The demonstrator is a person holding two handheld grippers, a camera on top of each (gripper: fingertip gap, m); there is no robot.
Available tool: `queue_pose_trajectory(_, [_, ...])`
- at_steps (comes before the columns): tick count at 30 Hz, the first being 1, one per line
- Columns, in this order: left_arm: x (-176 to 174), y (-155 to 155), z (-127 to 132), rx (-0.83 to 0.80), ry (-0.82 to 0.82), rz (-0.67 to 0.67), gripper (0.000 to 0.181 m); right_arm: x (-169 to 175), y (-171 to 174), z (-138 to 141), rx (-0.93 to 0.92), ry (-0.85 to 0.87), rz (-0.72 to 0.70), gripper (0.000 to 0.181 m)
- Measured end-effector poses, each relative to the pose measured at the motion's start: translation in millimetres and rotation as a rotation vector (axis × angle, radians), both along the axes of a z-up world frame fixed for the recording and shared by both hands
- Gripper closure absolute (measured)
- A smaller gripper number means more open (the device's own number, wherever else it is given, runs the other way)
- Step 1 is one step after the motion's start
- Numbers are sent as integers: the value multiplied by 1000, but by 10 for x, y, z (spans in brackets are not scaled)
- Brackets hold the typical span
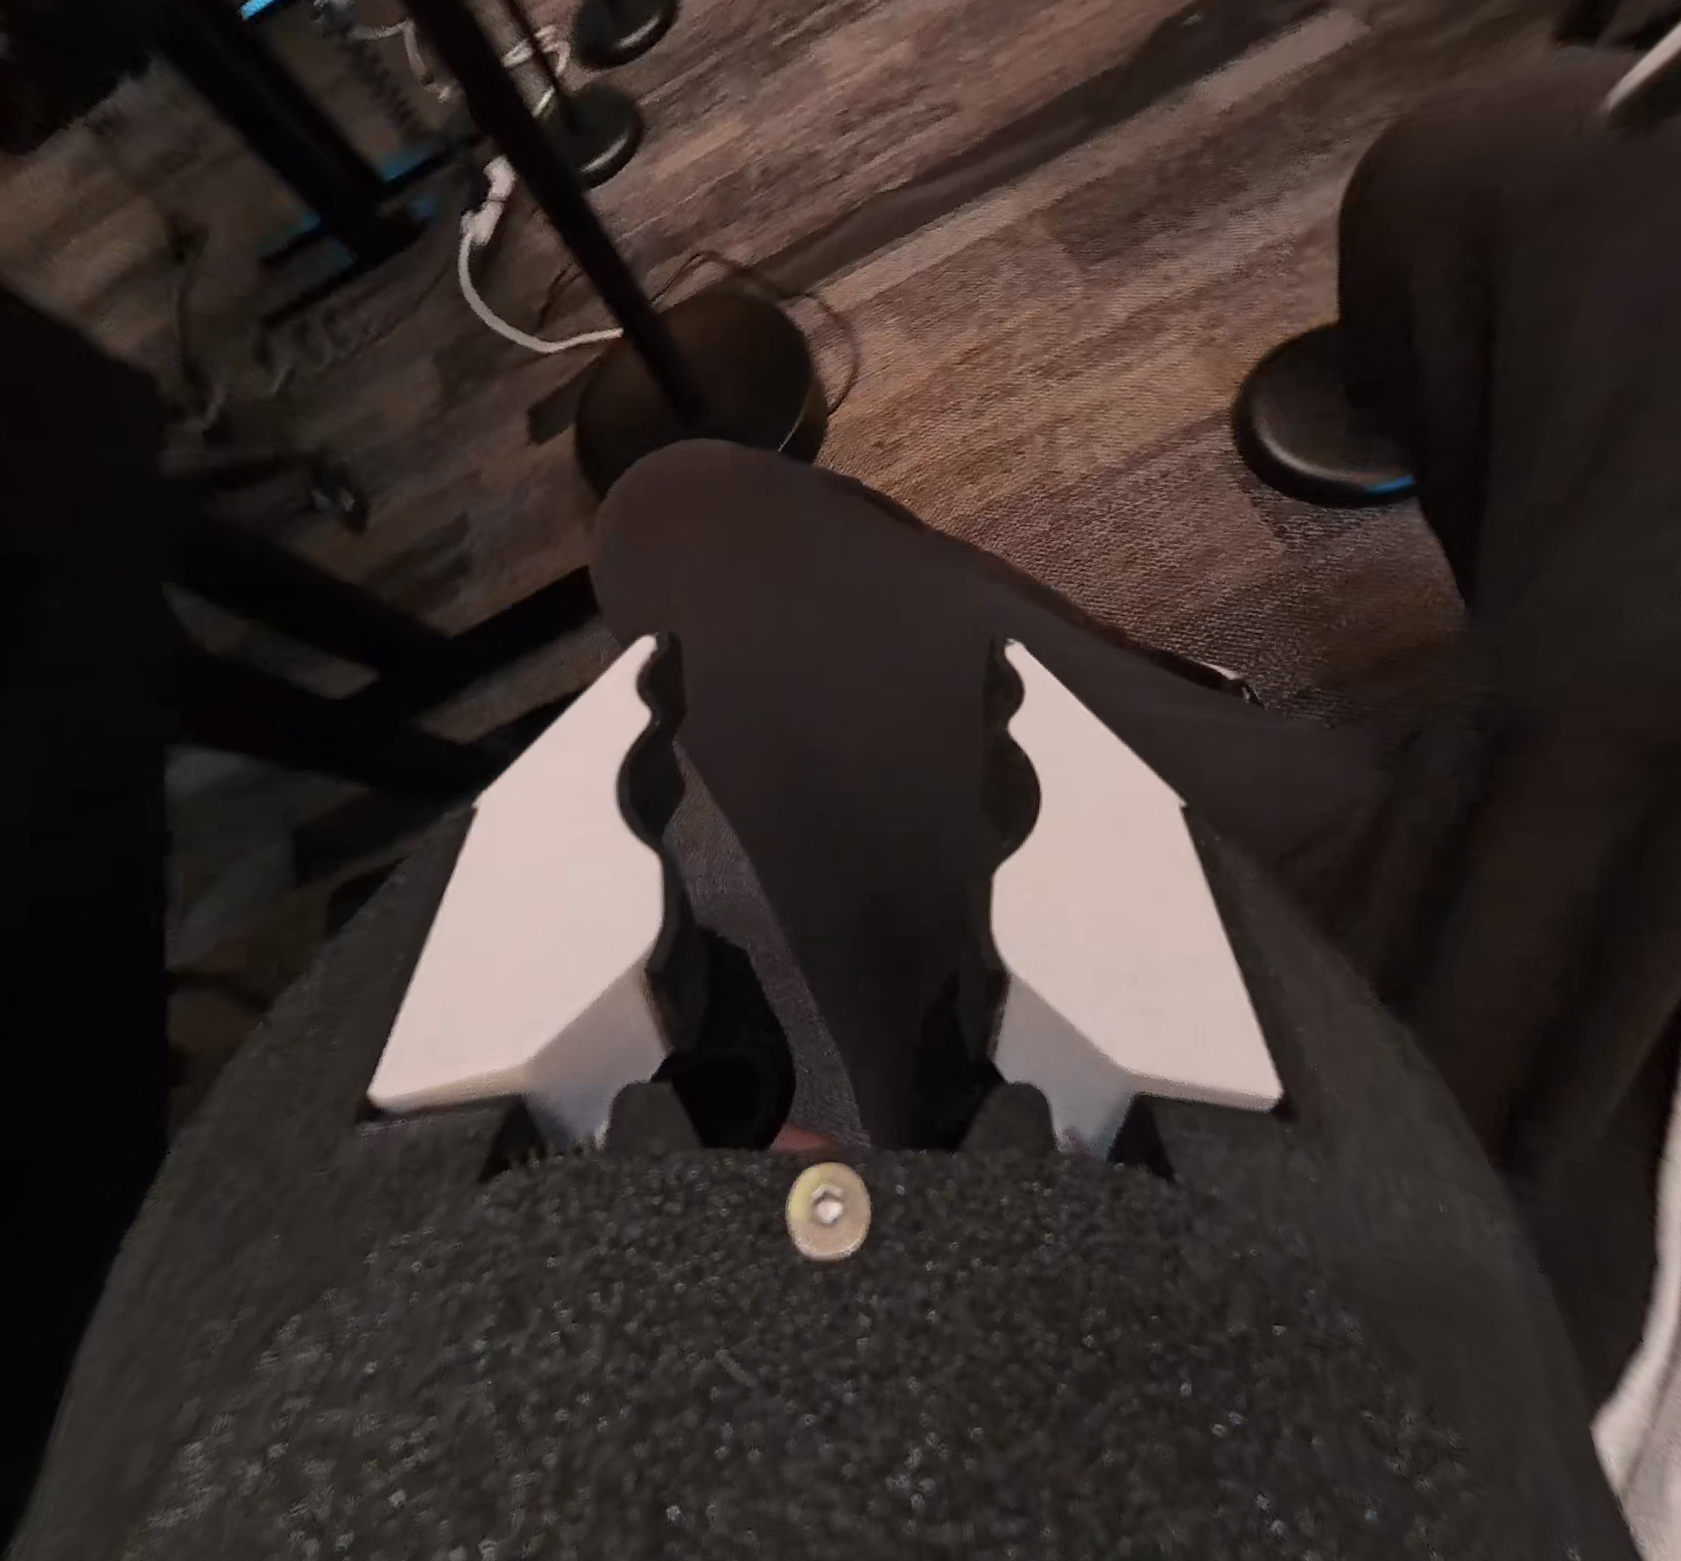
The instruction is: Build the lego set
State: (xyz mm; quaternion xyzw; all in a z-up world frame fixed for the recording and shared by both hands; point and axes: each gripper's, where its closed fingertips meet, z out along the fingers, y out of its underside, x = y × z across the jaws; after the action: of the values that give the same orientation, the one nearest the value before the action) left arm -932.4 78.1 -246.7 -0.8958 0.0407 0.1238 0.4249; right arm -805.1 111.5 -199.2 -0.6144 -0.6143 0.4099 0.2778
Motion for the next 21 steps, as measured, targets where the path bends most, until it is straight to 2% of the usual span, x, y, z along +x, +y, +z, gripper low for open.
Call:
queue_pose_trajectory(3, [345, 355, 55, 25, 20, -140, 117, 831, 569, 7, 60, -4, -318, 137])
queue_pose_trajectory(5, [670, 602, 14, 47, -40, -248, 119, 1422, 844, -48, 63, -2, -523, 136])
queue_pose_trajectory(8, [1207, 898, -104, 25, -117, -418, 119, 2225, 1064, -49, 58, 31, -780, 136])
queue_pose_trajectory(11, [1819, 1149, -141, -1, -159, -603, 120, 2860, 1143, 77, 98, 76, -954, 138])
queue_pose_trajectory(16, [3044, 1474, -85, -29, -186, -902, 122, 3979, 957, 82, 136, 117, -1298, 140])
queue_pose_trajectory(21, [4387, 1459, -60, -93, -275, -1191, 123, 4875, 318, -66, 168, 7, -1558, 141])
